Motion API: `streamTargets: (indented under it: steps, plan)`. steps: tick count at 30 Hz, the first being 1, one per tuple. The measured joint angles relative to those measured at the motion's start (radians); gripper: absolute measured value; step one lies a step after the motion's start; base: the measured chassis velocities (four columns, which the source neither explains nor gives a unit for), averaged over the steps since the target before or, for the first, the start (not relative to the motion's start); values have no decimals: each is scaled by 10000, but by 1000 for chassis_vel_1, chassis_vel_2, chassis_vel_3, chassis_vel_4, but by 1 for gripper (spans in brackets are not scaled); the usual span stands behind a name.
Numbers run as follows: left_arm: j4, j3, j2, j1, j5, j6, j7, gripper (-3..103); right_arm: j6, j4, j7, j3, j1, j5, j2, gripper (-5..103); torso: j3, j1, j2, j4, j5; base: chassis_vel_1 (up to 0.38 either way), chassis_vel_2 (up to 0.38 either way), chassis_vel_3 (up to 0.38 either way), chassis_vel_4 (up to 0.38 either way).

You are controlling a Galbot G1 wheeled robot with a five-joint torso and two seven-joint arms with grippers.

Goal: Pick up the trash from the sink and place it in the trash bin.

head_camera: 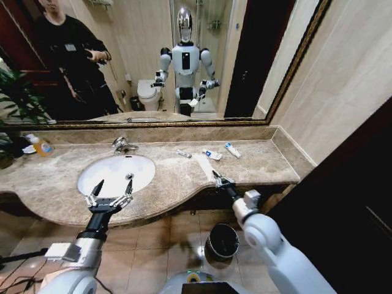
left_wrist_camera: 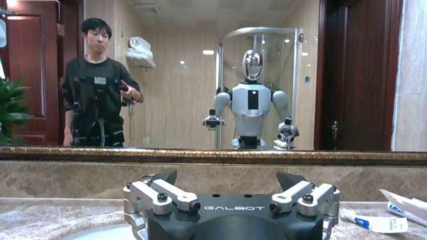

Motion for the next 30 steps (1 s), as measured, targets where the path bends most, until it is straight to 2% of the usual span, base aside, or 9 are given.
streamTargets:
  steps: [7, 8, 11, 15, 19, 22, 26, 28, 30]
  plan:
    - [0, 0, 0, 0, 0, 0, 0, 100, 1392, -981, -844, 553, -1528, -1592, 725, 0, 0, 0, 0, 0, 2, 0, 0, 0, 0]
    - [0, 0, 0, 0, 0, 0, 0, 100, 1392, -981, -844, 553, -1528, -1592, 725, 0, 0, 0, 0, 0, 2, 0, 0, 0, 0]
    - [0, 0, 0, 0, 0, 0, 0, 100, 1763, -1332, -1881, 1351, -2308, -1696, 961, 0, 0, 0, 0, 1, 0, 0, 0, 0, 0]
    - [0, 0, 0, 0, 0, 0, 0, 100, 2020, -1539, -2451, 1665, -2685, -1728, 1052, 0, 0, 0, 0, 0, 1, 0, 0, 0, 0]
    - [0, 0, 0, 0, 0, 0, 0, 100, 2576, -2174, -3831, 2138, -3133, -1736, 1262, 0, 0, 0, 0, 0, 0, 0, 0, 0, 0]
    - [0, 0, 0, 0, 0, 0, 0, 100, 2788, -2758, -4304, 2211, -3050, -1912, 1354, 0, 0, 0, 0, 0, 0, 0, 0, 0, 0]
    - [0, 0, 0, 0, 0, 0, 0, 100, 3154, -4066, -4387, 2185, -2537, -2363, 1557, 0, 1, 1, 0, 1, -1, 0, 0, 0, 0]
    - [0, 0, 0, 0, 0, 0, 0, 100, 3533, -5300, -3989, 2083, -2033, -2782, 1777, 0, 1, 1, 0, 1, 1, 0, 0, 0, 0]
    - [0, 0, 0, 0, 0, 0, 0, 100, 3737, -5807, -3775, 2024, -1831, -2962, 1871, 0, 2, 2, 0, 1, 1, 0, 0, 0, 0]
